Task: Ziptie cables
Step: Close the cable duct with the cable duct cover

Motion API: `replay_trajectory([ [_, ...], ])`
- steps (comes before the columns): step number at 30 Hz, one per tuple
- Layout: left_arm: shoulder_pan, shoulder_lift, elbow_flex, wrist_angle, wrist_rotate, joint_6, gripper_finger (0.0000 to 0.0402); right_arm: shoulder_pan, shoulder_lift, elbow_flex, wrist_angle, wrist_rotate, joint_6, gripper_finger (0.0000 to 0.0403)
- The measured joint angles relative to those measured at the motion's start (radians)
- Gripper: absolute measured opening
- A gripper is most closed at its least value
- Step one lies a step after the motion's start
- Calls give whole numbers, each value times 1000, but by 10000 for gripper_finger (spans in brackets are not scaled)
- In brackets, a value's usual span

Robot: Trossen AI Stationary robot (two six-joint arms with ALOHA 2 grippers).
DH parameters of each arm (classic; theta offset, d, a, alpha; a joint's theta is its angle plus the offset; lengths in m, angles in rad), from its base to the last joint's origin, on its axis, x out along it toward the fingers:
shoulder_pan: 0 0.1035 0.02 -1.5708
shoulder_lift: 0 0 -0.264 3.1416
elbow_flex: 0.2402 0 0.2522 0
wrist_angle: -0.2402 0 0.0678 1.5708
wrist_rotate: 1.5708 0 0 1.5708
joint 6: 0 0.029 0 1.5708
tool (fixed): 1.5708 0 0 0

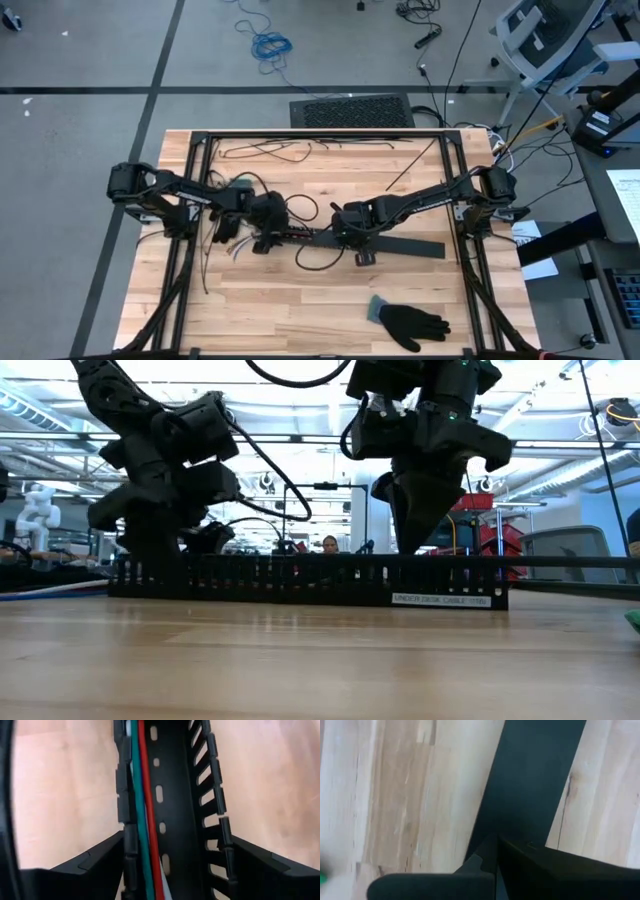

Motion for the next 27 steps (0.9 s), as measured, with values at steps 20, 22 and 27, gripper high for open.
replay_trajectory([
  [20,-179,0,0,147,-162,-307,266,-33,-1,0,-21,-5,-167,0],
  [22,-188,0,0,147,-181,-309,248,-33,-1,0,-21,-4,-173,0],
  [27,-193,-1,1,146,-190,-310,213,-33,-1,0,-17,-3,-141,0],
])
